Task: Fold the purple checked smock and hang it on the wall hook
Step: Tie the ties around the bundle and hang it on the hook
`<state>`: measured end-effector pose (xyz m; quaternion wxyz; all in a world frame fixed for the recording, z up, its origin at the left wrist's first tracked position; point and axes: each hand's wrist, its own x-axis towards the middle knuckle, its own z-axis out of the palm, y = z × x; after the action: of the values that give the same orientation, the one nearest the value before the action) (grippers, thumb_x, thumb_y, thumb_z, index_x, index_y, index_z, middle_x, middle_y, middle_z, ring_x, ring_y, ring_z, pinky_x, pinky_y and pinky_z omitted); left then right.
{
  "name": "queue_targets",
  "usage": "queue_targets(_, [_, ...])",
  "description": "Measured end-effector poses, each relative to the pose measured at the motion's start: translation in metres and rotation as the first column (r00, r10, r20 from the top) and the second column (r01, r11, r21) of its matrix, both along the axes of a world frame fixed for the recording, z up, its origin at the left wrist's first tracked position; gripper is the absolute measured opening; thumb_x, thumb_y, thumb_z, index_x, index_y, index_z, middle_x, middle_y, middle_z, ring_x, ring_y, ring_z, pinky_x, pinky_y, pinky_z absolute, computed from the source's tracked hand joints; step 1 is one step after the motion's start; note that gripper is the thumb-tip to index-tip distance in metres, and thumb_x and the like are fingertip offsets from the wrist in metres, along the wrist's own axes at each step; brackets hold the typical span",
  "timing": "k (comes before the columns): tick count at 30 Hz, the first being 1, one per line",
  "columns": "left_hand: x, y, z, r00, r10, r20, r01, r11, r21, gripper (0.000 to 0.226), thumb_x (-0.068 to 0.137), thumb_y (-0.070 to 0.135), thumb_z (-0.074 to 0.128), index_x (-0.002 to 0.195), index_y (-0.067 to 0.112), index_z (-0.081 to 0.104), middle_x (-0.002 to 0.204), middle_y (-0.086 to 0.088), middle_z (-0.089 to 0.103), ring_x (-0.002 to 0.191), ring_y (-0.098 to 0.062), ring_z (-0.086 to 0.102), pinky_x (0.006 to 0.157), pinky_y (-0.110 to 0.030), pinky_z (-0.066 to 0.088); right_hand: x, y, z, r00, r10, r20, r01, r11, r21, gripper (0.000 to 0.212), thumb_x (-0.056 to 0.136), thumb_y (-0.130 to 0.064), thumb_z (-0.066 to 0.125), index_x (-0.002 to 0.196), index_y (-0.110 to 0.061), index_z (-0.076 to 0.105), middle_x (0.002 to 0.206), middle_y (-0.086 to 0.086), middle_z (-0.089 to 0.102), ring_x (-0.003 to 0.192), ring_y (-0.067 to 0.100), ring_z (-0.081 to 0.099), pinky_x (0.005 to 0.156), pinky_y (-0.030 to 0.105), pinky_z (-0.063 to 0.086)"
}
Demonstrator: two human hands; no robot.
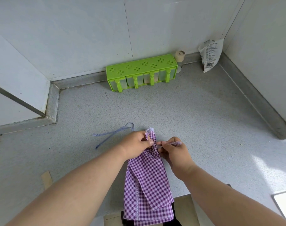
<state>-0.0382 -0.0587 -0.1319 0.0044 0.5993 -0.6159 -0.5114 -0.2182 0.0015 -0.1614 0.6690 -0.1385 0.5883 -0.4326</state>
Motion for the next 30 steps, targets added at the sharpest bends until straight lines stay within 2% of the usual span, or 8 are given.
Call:
queue_targets(5, [0.005,0.002,0.002,0.999,-0.002,0.049,0.004,0.999,-0.042,0.021,0.107,0.043,0.055,0.121,0.035,0.069,0.107,0.016,0.071,0.096,-0.003,0.066,0.079,-0.027,0.052,-0.006,0.006,-0.003,0.989,-0.128,0.068,0.113,0.976,0.188,0.011,0.103,0.002,0.056,0.094,-0.004,0.056,0.077,0.013,0.071,0.065,0.021,0.070,0.079,0.040,0.060])
queue_targets(9, [0.002,0.005,0.000,0.998,0.028,0.061,-0.025,0.999,-0.046,0.021,0.108,0.047,0.053,0.120,0.036,0.066,0.105,0.015,0.072,0.094,-0.006,0.068,0.077,-0.028,0.054,-0.008,0.005,-0.021,0.983,-0.170,-0.063,0.181,0.927,0.329,0.009,0.100,-0.006,0.063,0.107,0.000,0.067,0.079,0.010,0.074,0.077,0.025,0.072,0.094,0.047,0.060])
queue_targets(12, [-0.002,0.007,0.002,0.993,0.042,0.111,-0.032,0.995,-0.092,0.021,0.109,0.046,0.050,0.113,0.031,0.065,0.092,0.014,0.069,0.076,-0.001,0.061,0.056,-0.020,0.041,-0.010,0.000,-0.027,0.975,-0.161,-0.150,0.201,0.930,0.307,0.017,0.097,-0.012,0.067,0.113,-0.005,0.069,0.089,0.010,0.075,0.087,0.027,0.073,0.088,0.046,0.060])
queue_targets(15, [-0.005,0.010,0.004,0.993,0.046,0.107,-0.036,0.995,-0.095,0.021,0.110,0.043,0.051,0.112,0.027,0.064,0.092,0.011,0.069,0.076,-0.002,0.061,0.055,-0.018,0.038,-0.011,0.000,-0.023,0.947,-0.007,-0.322,0.118,0.938,0.327,0.013,0.098,-0.019,0.065,0.108,-0.010,0.068,0.092,0.012,0.077,0.087,0.031,0.074,0.082,0.047,0.063])
queue_targets(19, [-0.009,0.011,0.005,0.997,0.052,0.061,-0.046,0.994,-0.095,0.023,0.108,0.041,0.055,0.114,0.021,0.066,0.104,0.004,0.073,0.085,-0.003,0.065,0.063,-0.019,0.045,-0.016,0.001,-0.012,0.770,0.210,-0.603,-0.082,0.969,0.233,0.010,0.099,-0.020,0.062,0.097,-0.011,0.065,0.087,0.008,0.073,0.074,0.019,0.068,0.065,0.033,0.057])
queue_targets(23, [-0.011,0.011,-0.002,0.994,0.107,-0.014,-0.108,0.993,-0.053,0.021,0.106,0.041,0.059,0.107,0.022,0.066,0.103,0.003,0.074,0.096,-0.011,0.070,0.091,-0.039,0.060,-0.022,0.004,0.004,0.474,0.223,-0.852,-0.307,0.949,0.078,0.039,0.092,-0.019,0.071,0.124,-0.028,0.051,0.131,-0.004,0.046,0.106,0.008,0.057,0.096,0.029,0.048])
queue_targets(26, [-0.011,0.011,-0.005,0.991,0.131,-0.028,-0.132,0.990,-0.056,0.019,0.105,0.041,0.061,0.104,0.023,0.066,0.101,0.004,0.074,0.094,-0.011,0.071,0.090,-0.040,0.060,-0.022,0.000,0.006,0.147,0.210,-0.967,-0.644,0.762,0.068,0.040,0.099,-0.031,0.063,0.139,-0.032,0.057,0.139,-0.008,0.049,0.124,0.014,0.051,0.112,0.033,0.041])
queue_targets(30, [-0.013,0.012,-0.005,0.992,0.125,-0.020,-0.126,0.989,-0.074,0.020,0.106,0.040,0.061,0.100,0.022,0.067,0.096,0.006,0.072,0.090,-0.008,0.068,0.076,-0.027,0.054,-0.013,-0.009,0.004,0.086,0.440,-0.894,-0.766,0.603,0.224,0.023,0.107,-0.038,0.051,0.118,-0.027,0.068,0.108,-0.008,0.069,0.095,0.013,0.066,0.080,0.022,0.048])
